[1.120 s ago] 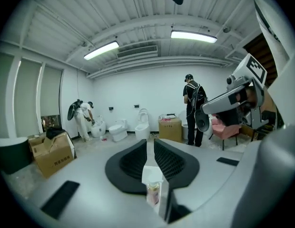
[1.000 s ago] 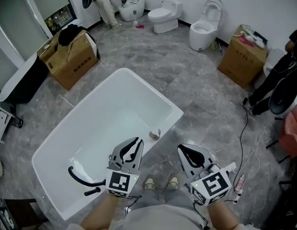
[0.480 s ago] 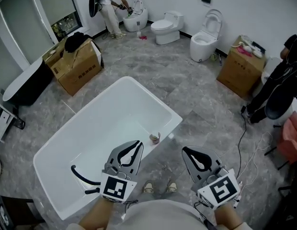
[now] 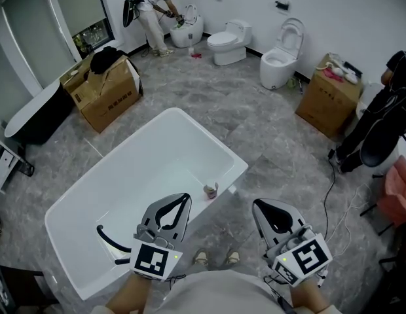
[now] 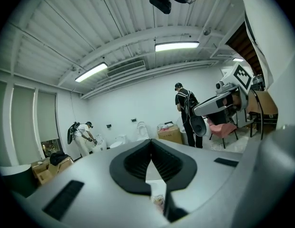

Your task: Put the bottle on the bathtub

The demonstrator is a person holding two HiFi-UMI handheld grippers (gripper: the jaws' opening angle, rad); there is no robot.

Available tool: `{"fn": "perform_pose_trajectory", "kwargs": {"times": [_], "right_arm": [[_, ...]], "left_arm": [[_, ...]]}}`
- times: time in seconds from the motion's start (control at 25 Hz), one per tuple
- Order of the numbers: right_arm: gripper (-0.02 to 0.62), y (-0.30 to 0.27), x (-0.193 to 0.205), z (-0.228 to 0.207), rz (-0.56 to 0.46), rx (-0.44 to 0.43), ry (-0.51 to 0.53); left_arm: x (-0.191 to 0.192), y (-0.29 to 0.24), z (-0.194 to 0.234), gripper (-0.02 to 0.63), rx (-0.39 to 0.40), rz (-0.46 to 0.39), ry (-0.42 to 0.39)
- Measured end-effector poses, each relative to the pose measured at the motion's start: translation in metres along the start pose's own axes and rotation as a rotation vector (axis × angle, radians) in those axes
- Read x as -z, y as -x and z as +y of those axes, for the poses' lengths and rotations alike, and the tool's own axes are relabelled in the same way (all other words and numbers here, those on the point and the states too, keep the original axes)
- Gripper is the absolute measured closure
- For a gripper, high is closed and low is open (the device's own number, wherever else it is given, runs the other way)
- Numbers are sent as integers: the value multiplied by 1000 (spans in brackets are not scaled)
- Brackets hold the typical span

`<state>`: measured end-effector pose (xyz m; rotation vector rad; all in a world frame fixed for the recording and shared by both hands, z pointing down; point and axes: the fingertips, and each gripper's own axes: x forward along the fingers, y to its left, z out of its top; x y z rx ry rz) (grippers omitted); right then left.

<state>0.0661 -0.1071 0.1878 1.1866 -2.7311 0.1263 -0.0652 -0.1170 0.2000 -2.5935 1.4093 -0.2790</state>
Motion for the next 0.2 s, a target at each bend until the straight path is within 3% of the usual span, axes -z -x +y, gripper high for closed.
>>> {"fn": "perform_pose_trajectory", "kwargs": {"times": [0.2], "right_arm": [[568, -2, 2, -1, -1, -4, 10]], "left_arm": [[2, -1, 3, 586, -17, 1, 23]]}}
